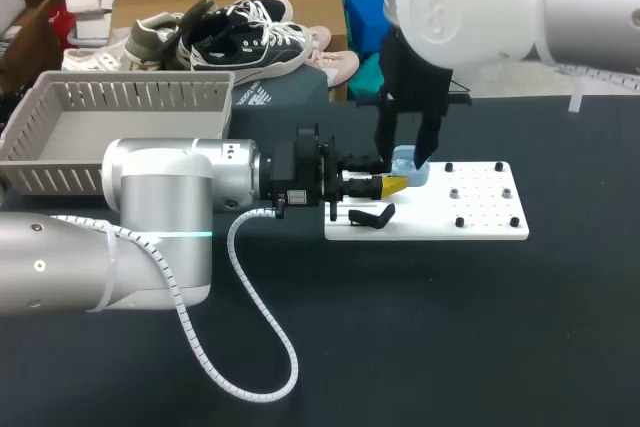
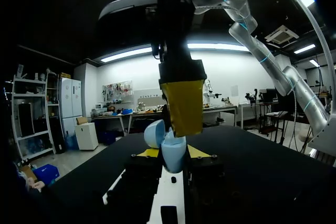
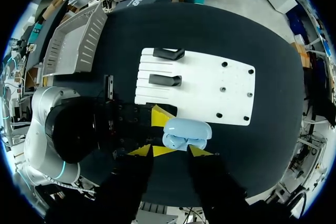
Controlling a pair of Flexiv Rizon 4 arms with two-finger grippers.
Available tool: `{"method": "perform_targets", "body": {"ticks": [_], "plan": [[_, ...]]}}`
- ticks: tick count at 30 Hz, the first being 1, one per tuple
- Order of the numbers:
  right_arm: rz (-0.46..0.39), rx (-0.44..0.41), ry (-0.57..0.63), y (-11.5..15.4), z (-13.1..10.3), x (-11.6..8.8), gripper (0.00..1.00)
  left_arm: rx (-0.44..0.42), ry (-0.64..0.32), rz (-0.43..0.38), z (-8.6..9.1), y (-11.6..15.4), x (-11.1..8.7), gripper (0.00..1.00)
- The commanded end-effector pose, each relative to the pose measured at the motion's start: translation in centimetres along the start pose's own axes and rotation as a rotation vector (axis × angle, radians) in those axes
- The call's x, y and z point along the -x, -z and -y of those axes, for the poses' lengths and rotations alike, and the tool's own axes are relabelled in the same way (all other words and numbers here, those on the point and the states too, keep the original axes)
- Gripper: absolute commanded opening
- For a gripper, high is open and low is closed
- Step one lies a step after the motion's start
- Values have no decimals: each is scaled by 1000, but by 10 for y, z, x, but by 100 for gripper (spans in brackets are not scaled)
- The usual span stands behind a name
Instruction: Pick up each earbud case from the left stands, insert the matching earbuds, close the lid, and place the case in the box.
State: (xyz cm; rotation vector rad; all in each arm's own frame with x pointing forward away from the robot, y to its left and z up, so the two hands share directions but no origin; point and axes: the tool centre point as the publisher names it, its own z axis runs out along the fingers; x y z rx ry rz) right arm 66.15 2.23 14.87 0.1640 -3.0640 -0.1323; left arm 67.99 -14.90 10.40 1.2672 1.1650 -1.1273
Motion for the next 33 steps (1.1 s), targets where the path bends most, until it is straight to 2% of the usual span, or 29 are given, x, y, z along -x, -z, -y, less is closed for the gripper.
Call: {"method": "perform_targets", "body": {"ticks": [1,6,8,19,33], "plan": [[6,-1,-3,5,0,-4,44,5,-1,0,1,0,0,0],[37,15,-28,18,5,-8,48,5,-1,0,1,0,0,0],[53,14,-58,22,11,-4,100,5,-1,0,1,0,0,0],[85,4,-229,33,43,20,100,5,-1,0,1,0,0,0],[84,-13,-273,22,60,44,100,5,-1,0,1,0,0,0]]}}
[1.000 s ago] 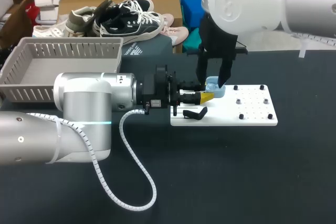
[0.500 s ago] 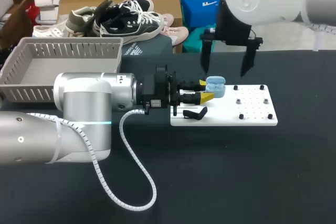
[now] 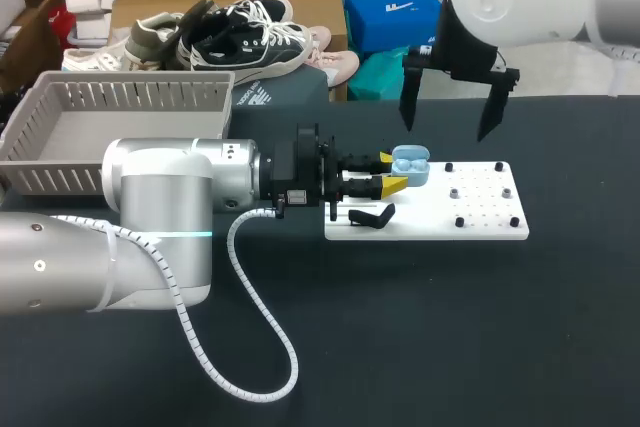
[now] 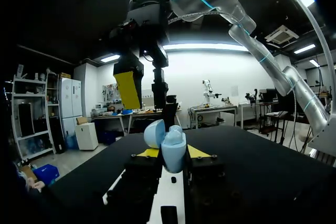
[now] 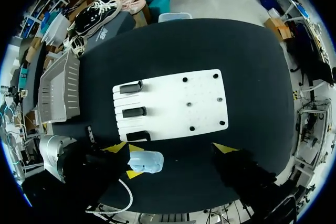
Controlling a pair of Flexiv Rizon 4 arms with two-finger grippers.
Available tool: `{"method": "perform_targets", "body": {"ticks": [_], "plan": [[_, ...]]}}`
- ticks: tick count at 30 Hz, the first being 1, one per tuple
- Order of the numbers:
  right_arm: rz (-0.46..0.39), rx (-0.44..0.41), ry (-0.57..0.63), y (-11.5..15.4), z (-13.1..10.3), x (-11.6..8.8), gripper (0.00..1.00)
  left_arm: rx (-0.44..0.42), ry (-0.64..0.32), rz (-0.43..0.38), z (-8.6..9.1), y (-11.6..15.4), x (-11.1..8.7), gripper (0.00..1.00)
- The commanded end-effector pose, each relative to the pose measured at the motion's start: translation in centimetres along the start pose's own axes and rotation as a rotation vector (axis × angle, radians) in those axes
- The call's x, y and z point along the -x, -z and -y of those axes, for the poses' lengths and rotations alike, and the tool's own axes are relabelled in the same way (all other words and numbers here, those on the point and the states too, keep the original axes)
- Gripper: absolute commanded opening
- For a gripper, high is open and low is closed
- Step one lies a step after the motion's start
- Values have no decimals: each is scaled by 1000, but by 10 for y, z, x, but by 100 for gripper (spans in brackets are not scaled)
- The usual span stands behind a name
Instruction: Pick up each earbud case from the left stands, insert the matching earbuds, close the lid, and place the case in the box.
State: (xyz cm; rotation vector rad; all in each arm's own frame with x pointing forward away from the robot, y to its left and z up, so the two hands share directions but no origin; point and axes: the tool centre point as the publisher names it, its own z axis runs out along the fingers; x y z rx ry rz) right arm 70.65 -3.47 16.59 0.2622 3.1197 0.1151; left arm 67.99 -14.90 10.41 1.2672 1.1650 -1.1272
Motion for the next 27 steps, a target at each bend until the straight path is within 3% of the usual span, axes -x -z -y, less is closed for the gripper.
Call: {"method": "perform_targets", "body": {"ticks": [1,11,27], "plan": [[-5,-8,-3,-5,-1,7,100,4,-1,0,1,0,0,0],[-24,-34,-9,-21,6,11,100,4,-1,0,1,0,0,0],[-57,-29,-6,-28,15,-14,100,4,-1,0,1,0,0,0]]}}
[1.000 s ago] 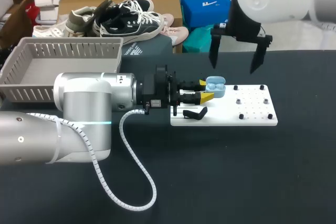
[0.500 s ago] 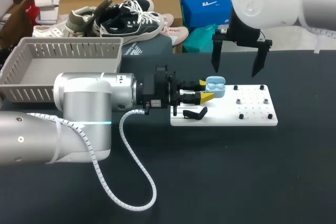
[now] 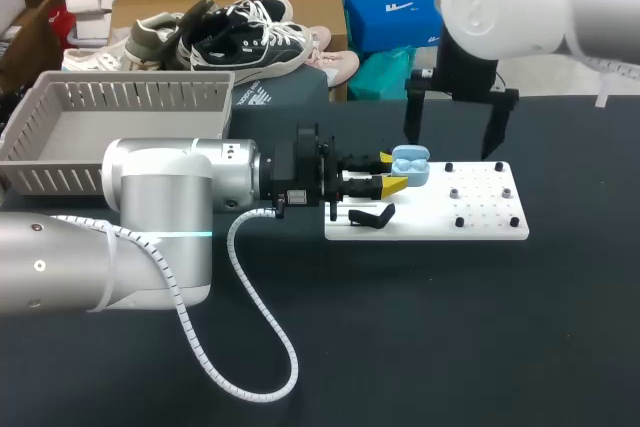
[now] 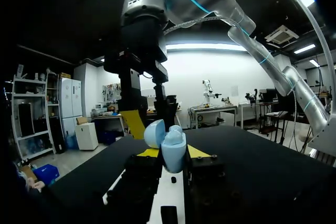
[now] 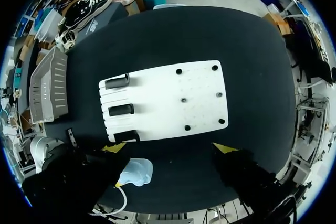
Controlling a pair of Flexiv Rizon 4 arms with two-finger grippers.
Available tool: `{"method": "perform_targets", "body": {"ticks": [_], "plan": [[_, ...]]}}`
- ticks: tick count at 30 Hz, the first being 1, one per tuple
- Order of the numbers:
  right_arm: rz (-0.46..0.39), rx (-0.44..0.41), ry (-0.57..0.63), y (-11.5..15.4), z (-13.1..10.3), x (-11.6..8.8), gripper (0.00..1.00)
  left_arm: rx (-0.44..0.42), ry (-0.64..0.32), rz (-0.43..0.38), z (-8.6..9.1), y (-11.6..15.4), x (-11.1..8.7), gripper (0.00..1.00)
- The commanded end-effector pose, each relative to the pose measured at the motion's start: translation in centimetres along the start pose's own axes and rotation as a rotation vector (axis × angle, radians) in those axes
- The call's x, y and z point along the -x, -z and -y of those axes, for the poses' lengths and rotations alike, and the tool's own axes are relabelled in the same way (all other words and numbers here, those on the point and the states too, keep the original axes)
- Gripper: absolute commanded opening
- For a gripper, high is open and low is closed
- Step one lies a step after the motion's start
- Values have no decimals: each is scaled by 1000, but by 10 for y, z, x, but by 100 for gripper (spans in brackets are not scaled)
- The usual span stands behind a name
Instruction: Pick up each earbud case from the left stands, insert the matching earbuds, close the lid, and place the case in the box.
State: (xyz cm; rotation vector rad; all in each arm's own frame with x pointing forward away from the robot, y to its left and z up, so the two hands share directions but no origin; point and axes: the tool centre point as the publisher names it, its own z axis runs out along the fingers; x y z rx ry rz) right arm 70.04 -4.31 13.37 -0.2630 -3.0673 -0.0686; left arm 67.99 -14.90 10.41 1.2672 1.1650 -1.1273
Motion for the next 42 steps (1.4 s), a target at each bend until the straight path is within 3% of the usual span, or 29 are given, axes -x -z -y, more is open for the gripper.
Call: {"method": "perform_targets", "body": {"ticks": [1,15,25,29,42], "plan": [[11,7,1,2,4,-10,100,5,-1,0,1,0,0,0],[19,20,7,5,4,-20,100,5,-1,0,1,0,0,0],[187,64,-18,23,20,-19,100,5,-1,0,1,0,0,0],[254,102,-29,27,29,-19,100,24,2,1,2,14,13,0],[254,102,-29,27,29,-19,100,236,48,-69,4,88,31,0]]}}
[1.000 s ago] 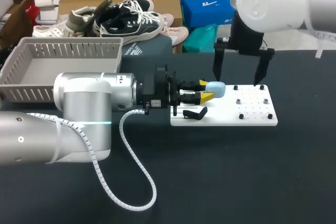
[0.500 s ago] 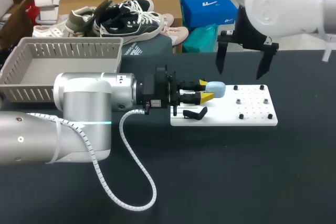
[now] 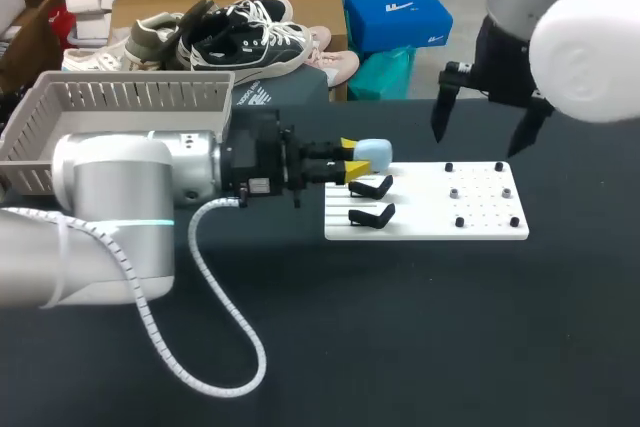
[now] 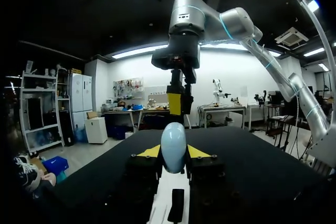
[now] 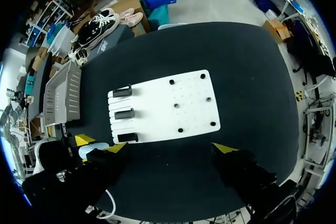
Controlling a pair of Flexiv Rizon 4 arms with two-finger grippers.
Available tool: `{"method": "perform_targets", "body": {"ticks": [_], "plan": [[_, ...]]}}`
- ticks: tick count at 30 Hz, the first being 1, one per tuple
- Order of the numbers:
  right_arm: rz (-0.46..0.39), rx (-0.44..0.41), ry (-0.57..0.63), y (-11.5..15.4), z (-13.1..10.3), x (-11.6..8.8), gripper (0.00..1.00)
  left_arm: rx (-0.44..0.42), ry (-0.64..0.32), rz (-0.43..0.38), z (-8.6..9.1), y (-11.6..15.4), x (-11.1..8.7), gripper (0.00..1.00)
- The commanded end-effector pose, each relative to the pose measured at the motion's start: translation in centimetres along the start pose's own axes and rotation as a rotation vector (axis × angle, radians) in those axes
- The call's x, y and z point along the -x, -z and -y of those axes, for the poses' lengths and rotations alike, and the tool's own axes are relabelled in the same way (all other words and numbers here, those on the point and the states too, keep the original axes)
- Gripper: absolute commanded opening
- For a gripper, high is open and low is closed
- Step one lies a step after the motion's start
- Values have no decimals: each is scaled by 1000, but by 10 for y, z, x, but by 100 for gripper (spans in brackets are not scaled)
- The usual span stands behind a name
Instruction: Pick up each earbud case from the left stands, insert the matching earbuds, close the lid, and place the case in the box.
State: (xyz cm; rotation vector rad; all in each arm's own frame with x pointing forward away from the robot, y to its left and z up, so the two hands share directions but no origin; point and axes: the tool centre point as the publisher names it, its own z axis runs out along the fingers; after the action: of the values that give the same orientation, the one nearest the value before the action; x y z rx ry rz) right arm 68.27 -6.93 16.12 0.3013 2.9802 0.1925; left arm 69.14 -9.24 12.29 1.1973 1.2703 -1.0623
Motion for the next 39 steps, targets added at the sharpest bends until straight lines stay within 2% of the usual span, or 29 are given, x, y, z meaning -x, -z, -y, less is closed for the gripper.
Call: {"method": "perform_targets", "body": {"ticks": [1,10,16,20,28,33,35,39], "plan": [[59,1,-2,0,2,-4,100,162,10,-34,13,40,13,0],[59,1,-2,0,2,-4,100,472,40,-147,-13,121,4,0],[59,1,-2,0,2,-4,100,618,12,-203,-31,156,8,0],[59,1,-2,0,2,-4,100,694,28,-232,-50,177,9,0],[59,1,-2,0,2,-4,100,803,-2,-350,-90,208,14,0],[59,1,-2,0,2,-4,100,874,49,-397,-115,228,3,0],[59,1,-2,0,2,-4,100,889,26,-490,-124,231,-4,0],[59,1,-2,0,2,-4,100,933,82,-543,-141,243,-24,0]]}}
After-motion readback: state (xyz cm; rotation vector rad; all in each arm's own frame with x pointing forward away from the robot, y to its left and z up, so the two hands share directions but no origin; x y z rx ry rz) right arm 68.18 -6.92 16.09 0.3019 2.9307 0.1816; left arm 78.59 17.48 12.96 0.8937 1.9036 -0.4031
